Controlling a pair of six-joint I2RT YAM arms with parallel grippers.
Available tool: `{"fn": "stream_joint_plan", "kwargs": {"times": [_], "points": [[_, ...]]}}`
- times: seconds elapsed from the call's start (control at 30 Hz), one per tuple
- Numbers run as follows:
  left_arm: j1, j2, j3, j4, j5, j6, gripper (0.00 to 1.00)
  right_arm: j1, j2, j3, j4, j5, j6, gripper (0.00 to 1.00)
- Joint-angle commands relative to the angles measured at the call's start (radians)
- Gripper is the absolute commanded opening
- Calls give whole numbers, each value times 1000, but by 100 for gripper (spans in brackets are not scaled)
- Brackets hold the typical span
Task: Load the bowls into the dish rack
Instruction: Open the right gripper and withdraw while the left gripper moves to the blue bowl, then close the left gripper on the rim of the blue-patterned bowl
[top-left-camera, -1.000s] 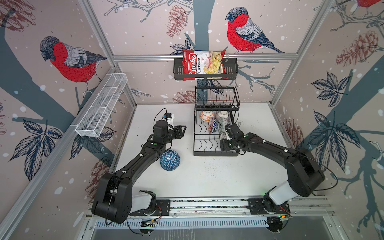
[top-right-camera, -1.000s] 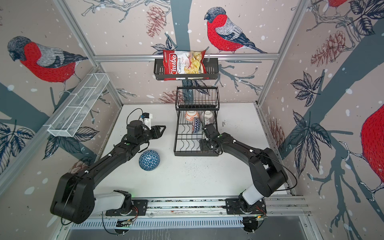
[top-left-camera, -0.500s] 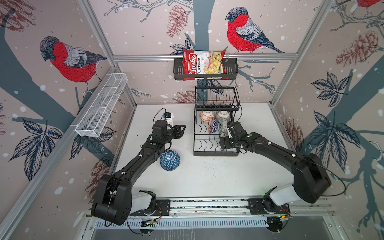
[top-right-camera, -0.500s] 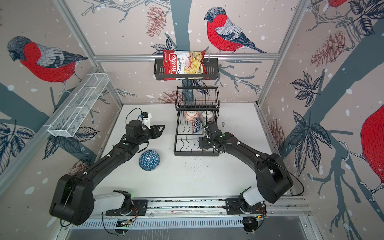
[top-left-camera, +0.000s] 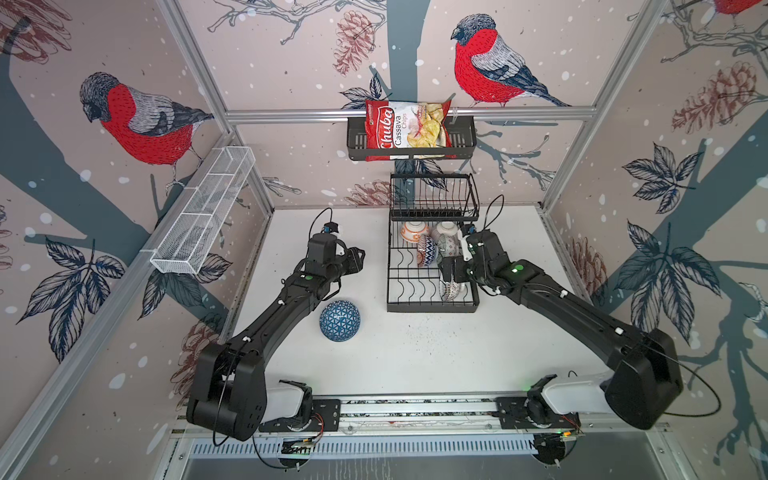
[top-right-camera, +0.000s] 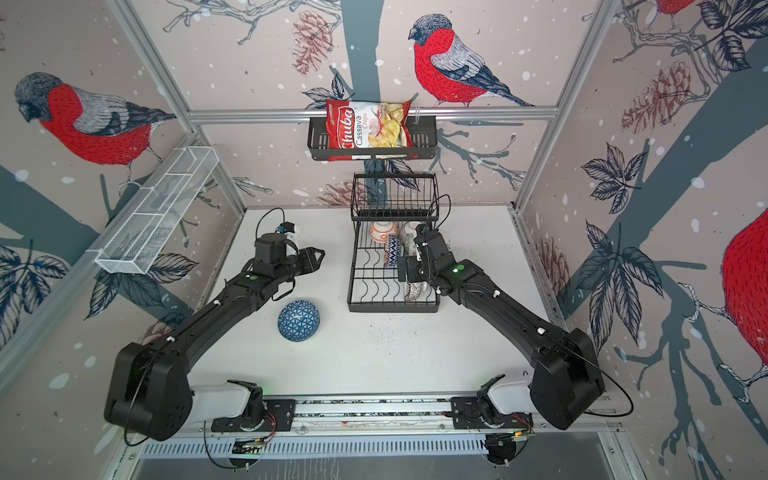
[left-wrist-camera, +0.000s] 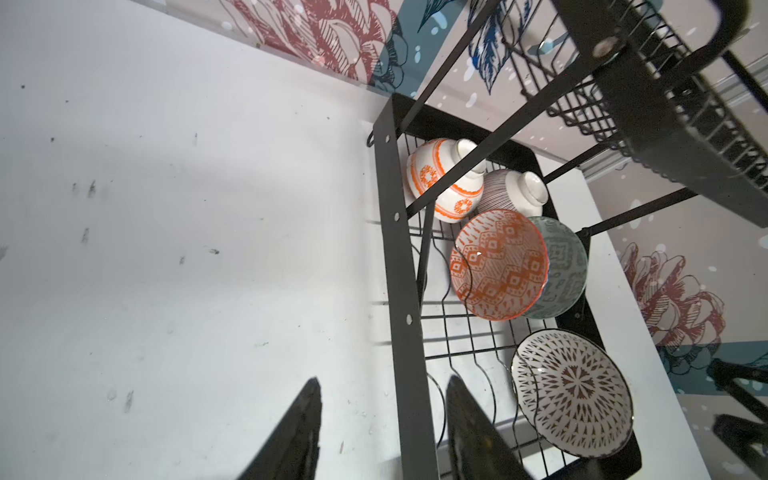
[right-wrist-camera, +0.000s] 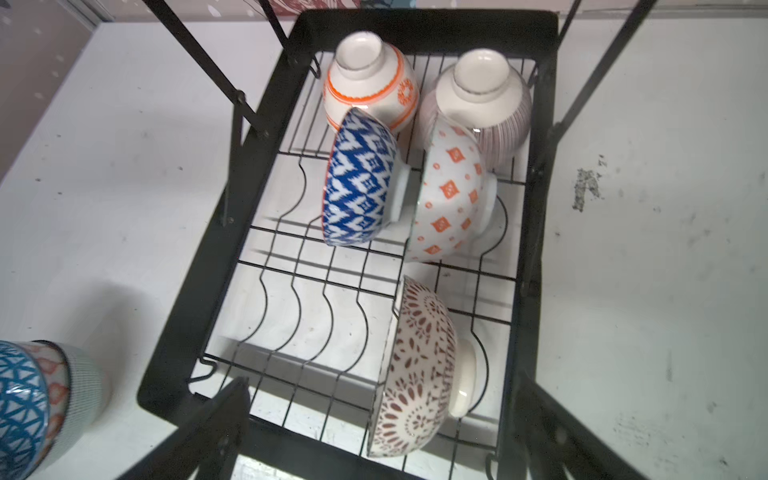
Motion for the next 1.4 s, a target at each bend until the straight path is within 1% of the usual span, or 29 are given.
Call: {"fn": "stream_joint_plan", "kwargs": {"times": [0.0,0.2,0.37,0.53,0.67,0.97,1.17,1.27,1.37], "points": [[0,-8,21,-105,-36,-12,49,0,3,21,81,-55,-30,98],[0,-77,42,-254,-119,-26,49,-2,28,37,162,-98,-34,98],[4,-135,57,-400,-170,-15,49,-2,55,43,235,-189,-38,98],[8,-191,18,-476,-182,-29,48,3,102,63,258,-280,-62,98],[11,-214,-16,-517,-187,-46,46,16,145,90,241,-309,-80,99],[13,-208,-60,-610,-225,-70,45,38,145,91,260,-311,-100,100],[12,-177,-76,-657,-232,-79,45,31,137,78,257,-237,-103,100],[13,-155,-80,-664,-221,-78,45,17,121,73,258,-229,-101,100],[13,-136,-81,-667,-234,-87,44,9,108,66,258,-224,-103,100]]}}
